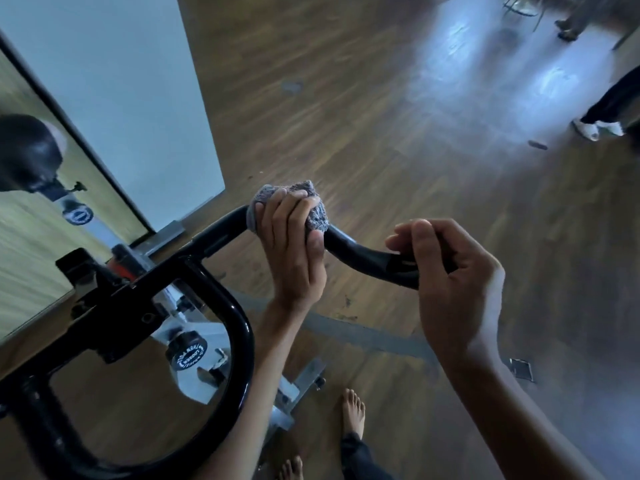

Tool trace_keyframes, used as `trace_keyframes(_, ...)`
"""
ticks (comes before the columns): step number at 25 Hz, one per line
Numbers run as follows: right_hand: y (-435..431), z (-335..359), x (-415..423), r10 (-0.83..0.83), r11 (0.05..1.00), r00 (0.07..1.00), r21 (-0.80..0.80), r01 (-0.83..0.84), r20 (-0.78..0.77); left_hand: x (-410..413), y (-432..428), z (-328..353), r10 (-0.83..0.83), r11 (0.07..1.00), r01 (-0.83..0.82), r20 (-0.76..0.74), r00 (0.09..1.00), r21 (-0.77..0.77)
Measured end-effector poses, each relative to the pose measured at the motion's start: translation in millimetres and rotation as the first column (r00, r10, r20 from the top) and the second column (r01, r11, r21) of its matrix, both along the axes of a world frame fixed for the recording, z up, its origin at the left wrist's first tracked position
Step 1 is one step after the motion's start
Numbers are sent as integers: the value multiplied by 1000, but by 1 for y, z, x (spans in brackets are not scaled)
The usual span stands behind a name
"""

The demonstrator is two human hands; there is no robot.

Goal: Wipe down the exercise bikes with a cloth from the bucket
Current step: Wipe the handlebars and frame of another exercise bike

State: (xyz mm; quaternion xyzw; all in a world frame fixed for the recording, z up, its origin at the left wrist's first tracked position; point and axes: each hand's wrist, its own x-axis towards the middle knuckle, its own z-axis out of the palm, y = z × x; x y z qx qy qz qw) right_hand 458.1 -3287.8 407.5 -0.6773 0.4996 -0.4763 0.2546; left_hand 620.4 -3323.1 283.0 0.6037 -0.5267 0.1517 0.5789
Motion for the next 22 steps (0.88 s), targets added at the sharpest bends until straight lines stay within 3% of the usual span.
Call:
trace_keyframes(2,2,-4,-2,-34,994,998,-110,28,-46,14,5,-1,-102,995,103,86,991,-3)
trace_keyframes(4,7,-10,-6,-50,968,990,-249,15,-134,26,5,-1,-93,996,93,137,986,6)
trace_keyframes(9,28,-24,-22,-51,916,959,-396,-66,-277,-11,1,4,-182,980,178,-30,983,-88)
trace_keyframes(13,30,-32,-24,-80,912,961,-409,-36,-263,-33,8,-5,-311,942,301,-52,949,-148)
trace_keyframes(16,30,-37,-22,-98,902,967,-432,-13,-234,-45,11,-4,-310,945,285,-158,938,-162)
trace_keyframes(22,37,-38,-24,-32,932,997,-363,3,-75,-82,31,7,-439,890,393,-203,875,-233)
